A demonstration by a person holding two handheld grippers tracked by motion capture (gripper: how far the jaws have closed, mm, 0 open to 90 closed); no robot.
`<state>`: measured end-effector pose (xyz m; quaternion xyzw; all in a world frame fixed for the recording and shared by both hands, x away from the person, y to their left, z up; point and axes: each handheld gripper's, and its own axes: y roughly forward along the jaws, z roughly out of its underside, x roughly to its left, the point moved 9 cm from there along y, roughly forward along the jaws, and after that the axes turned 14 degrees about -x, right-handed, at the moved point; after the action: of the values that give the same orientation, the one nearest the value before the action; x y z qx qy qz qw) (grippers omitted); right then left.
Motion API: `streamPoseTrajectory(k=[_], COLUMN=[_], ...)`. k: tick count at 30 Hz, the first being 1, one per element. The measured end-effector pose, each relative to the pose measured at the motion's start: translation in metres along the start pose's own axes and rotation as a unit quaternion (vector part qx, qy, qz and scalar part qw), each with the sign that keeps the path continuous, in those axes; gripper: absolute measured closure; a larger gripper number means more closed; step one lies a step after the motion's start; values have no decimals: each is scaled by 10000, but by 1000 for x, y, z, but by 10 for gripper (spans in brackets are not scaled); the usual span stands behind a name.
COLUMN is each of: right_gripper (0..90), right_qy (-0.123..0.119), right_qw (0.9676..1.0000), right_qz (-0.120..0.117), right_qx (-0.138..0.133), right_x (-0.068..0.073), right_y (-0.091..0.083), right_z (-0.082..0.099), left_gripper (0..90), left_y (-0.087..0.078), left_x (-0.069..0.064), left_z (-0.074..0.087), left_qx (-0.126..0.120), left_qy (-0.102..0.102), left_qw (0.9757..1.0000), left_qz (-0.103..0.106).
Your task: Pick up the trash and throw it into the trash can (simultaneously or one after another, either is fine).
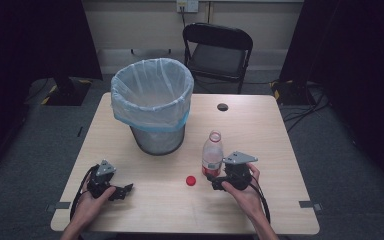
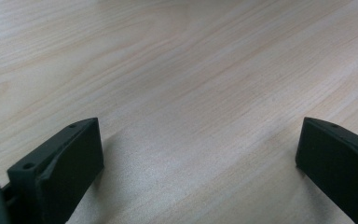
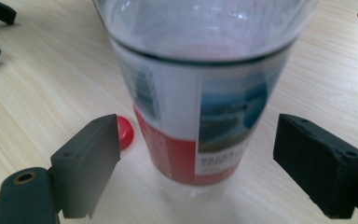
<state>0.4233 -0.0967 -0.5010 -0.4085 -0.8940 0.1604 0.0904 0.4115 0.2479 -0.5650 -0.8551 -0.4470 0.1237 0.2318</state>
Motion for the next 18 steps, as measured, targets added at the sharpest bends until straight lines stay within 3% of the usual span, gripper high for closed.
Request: streamPoseTrajectory(k=[11,18], right_gripper=[141,166], right_qy=[-17,-31], right_qw=[10000,9999], right_qz=[-73,-3], right_qx=[-30,-103], right_x=[0,-2], right_y=[18,25], right_z=[6,6], left_gripper=[1,1], left_y=[0,0], left_x=[0,0], left_z=[0,0], left_qx=[2,0], left_qy=[2,3], left_qw=[10000,10000], left_qz=[0,0])
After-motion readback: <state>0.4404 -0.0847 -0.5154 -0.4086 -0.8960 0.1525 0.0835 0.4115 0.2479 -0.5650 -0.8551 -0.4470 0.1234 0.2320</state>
